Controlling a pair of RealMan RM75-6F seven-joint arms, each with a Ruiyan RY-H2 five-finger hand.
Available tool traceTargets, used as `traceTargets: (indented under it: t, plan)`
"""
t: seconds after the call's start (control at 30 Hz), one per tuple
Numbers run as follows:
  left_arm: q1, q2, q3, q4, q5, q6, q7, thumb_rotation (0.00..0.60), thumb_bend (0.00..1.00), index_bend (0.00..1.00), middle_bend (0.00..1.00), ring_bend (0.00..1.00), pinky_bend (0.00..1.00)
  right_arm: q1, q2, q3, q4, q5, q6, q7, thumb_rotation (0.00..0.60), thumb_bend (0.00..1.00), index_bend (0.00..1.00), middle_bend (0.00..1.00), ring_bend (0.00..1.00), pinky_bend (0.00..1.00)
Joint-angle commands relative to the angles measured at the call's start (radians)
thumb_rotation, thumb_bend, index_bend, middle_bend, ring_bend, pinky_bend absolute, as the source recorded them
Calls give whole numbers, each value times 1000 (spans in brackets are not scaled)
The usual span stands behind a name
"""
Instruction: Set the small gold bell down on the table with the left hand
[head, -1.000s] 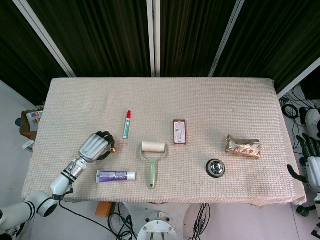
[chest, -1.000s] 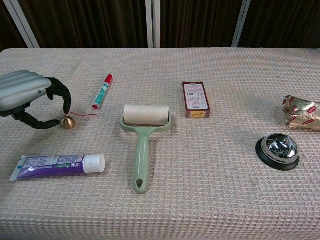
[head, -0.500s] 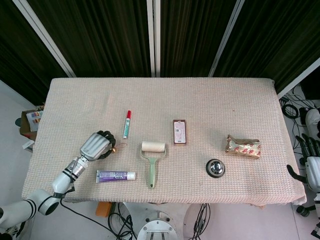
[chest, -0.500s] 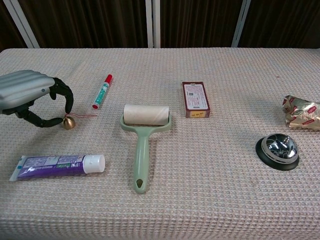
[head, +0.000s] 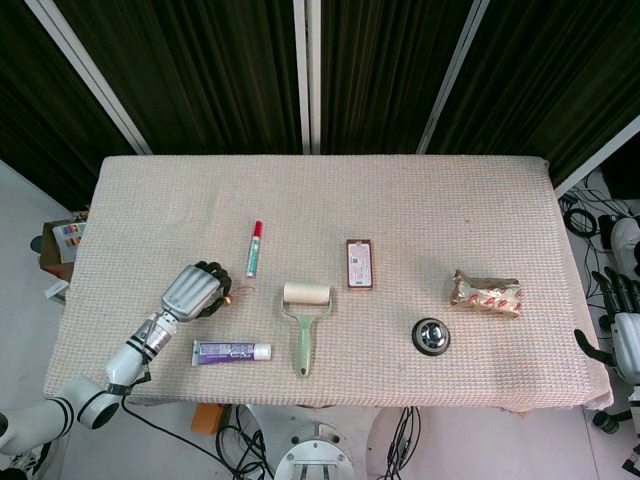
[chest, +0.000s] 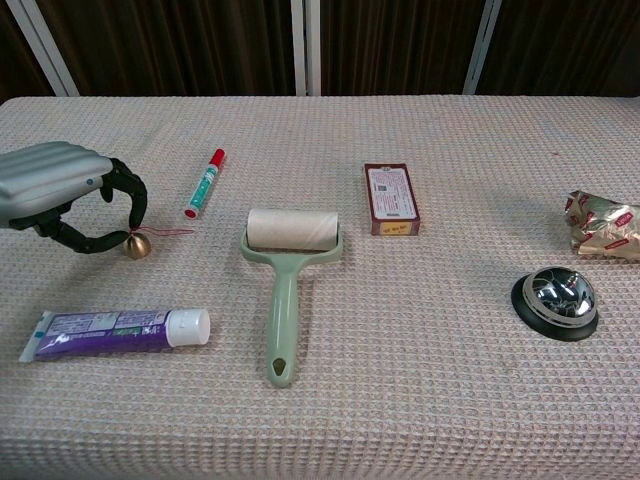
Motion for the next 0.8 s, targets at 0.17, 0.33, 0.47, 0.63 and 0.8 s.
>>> traceTargets:
  t: [0.17,0.33,0.47,0.63,0.8]
  plan:
    - [-5,-3,0,-2,-4,-11,3,600,410,525,430,303,398,2,-3,-2,3,1,-6,1,600,197,0,0,0,0]
    - [-5,-4,2,0,-6,-12,8,600,410,525,430,303,397,1,-2,0,7,7,-7,1,600,198,0,0,0,0]
    - [-5,-3,4,0,-5,-11,8,600,410,525,430,303,397,0,-2,0,10,8,-8,3,600,197,0,0,0,0]
    - [-5,0,7,-7,-1,-7,6,600,409,525,430,303,398,0,-4,-1,13,8,-10,6,600,198,0,0,0,0]
    - [-6,1,7,-10,-2,-8,0,600,410,525,430,303,398,0,-5,-2,14,8,-13,6,600,197,0,0,0,0]
